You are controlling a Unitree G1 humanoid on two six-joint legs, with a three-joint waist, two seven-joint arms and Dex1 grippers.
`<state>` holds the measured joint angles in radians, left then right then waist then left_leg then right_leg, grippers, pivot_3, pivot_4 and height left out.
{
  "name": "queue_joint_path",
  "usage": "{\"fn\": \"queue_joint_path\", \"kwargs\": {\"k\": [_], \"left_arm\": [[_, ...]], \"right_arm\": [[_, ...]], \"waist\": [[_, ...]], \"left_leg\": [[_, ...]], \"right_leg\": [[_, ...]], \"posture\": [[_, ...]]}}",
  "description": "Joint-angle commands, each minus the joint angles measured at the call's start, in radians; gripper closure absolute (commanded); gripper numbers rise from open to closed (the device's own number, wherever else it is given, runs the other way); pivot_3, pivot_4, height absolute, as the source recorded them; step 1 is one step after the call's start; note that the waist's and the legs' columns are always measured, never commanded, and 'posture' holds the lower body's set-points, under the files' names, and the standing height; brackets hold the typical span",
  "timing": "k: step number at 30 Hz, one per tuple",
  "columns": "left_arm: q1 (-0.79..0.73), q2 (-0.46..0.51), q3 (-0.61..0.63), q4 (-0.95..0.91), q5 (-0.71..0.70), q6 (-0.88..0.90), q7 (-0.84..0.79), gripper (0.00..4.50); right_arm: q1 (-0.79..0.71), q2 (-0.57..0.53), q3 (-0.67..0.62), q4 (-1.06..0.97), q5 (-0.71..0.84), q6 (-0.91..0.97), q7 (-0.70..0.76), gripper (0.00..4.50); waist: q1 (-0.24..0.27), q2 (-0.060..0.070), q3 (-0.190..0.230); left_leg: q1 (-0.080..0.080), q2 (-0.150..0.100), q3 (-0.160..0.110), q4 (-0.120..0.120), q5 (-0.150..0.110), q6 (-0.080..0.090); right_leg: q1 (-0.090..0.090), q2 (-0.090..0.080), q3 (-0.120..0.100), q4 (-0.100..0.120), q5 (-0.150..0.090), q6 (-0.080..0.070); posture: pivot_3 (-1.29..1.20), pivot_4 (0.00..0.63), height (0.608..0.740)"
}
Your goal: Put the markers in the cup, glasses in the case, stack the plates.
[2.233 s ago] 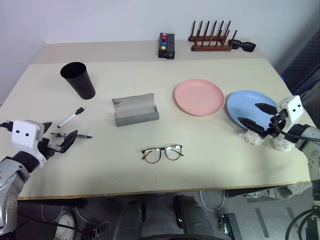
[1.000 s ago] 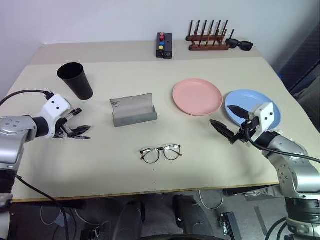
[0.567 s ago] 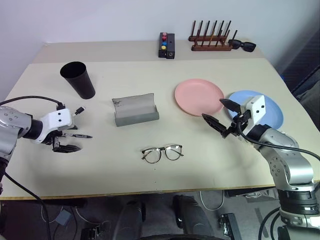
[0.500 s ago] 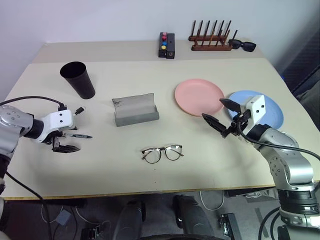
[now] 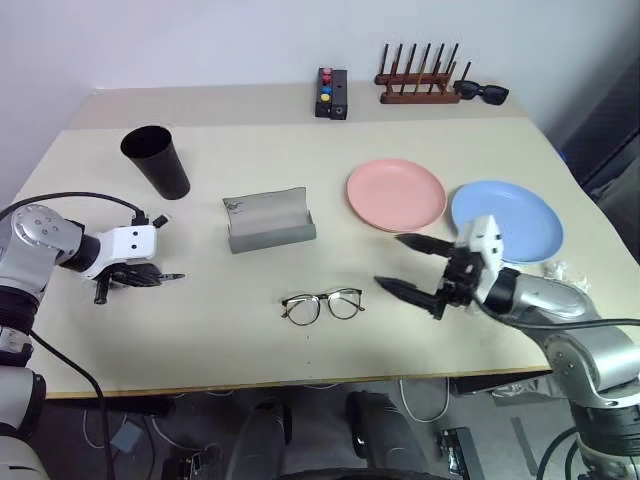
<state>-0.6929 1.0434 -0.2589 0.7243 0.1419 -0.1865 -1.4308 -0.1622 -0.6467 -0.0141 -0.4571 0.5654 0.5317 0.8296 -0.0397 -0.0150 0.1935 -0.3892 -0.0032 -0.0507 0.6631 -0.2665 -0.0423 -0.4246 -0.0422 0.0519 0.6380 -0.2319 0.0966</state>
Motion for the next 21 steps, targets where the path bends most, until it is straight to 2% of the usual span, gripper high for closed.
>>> {"fn": "queue_joint_path", "kwargs": {"k": [1, 4, 8, 10, 13, 16, 19, 21], "left_arm": [[0.009, 0.0, -0.008, 0.024, 0.041, -0.01, 0.028, 4.47], [0.012, 0.004, 0.005, 0.015, 0.032, -0.009, 0.036, 4.47], [0.017, 0.007, 0.067, -0.06, -0.069, 0.087, -0.029, 4.47], [0.019, 0.01, 0.105, -0.114, -0.124, 0.159, -0.06, 4.47], [-0.01, -0.008, 0.228, -0.221, -0.292, 0.381, -0.07, 4.47], [-0.074, -0.047, 0.365, -0.271, -0.426, 0.536, 0.021, 4.47], [-0.179, -0.126, 0.484, -0.25, -0.478, 0.561, 0.242, 4.47], [-0.246, -0.19, 0.536, -0.236, -0.47, 0.515, 0.407, 4.47]], "right_arm": [[-0.05, 0.03, 0.045, -0.031, -0.03, -0.037, -0.009, 0.0], [-0.069, 0.058, 0.073, -0.016, -0.046, -0.053, -0.012, 0.0], [-0.087, 0.088, 0.12, 0.026, -0.081, -0.092, 0.003, 0.0], [-0.099, 0.093, 0.145, 0.053, -0.113, -0.11, 0.006, 0.0], [-0.138, 0.134, 0.17, 0.103, -0.169, -0.17, -0.021, 0.0], [-0.167, 0.181, 0.177, 0.127, -0.2, -0.206, -0.047, 0.0], [-0.195, 0.224, 0.179, 0.153, -0.213, -0.224, -0.069, 0.0], [-0.225, 0.257, 0.181, 0.176, -0.217, -0.237, -0.08, 0.0]], "waist": [[0.0, 0.0, 0.0], [0.001, 0.0, 0.0], [0.0, 0.0, 0.0], [-0.001, -0.002, 0.001], [-0.001, -0.006, 0.003], [-0.001, -0.006, 0.003], [0.0, -0.007, 0.003], [0.0, -0.007, 0.003]], "left_leg": [[0.0, 0.0, 0.0, 0.0, 0.0, 0.0], [0.0, 0.0, 0.0, 0.0, 0.0, 0.0], [0.0, 0.0, -0.001, 0.0, 0.0, 0.0], [-0.001, 0.0, -0.001, 0.001, 0.0, 0.0], [-0.003, 0.0, -0.001, 0.001, 0.0, 0.0], [-0.003, 0.0, -0.002, 0.001, 0.0, 0.0], [-0.003, 0.0, -0.002, 0.001, 0.0, 0.0], [-0.003, -0.001, -0.003, 0.002, 0.0, 0.0]], "right_leg": [[0.0, 0.0, 0.0, 0.0, 0.0, 0.0], [0.0, 0.0, 0.0, 0.001, 0.0, 0.0], [0.0, 0.0, 0.0, 0.001, 0.001, -0.001], [-0.001, 0.0, 0.0, 0.001, 0.001, -0.001], [-0.002, 0.0, 0.0, 0.001, 0.001, -0.001], [-0.002, 0.0, -0.001, 0.001, 0.003, 0.002], [-0.002, 0.0, -0.001, 0.001, 0.003, 0.002], [-0.002, -0.001, -0.002, 0.002, 0.003, 0.003]], "posture": [[0.0, 0.15, 0.735], [0.0, 0.15, 0.735], [0.0, 0.15, 0.735], [0.0, 0.15, 0.735], [0.0, 0.15, 0.735], [0.0, 0.15, 0.735], [0.0, 0.15, 0.735], [0.0, 0.15, 0.735]]}}
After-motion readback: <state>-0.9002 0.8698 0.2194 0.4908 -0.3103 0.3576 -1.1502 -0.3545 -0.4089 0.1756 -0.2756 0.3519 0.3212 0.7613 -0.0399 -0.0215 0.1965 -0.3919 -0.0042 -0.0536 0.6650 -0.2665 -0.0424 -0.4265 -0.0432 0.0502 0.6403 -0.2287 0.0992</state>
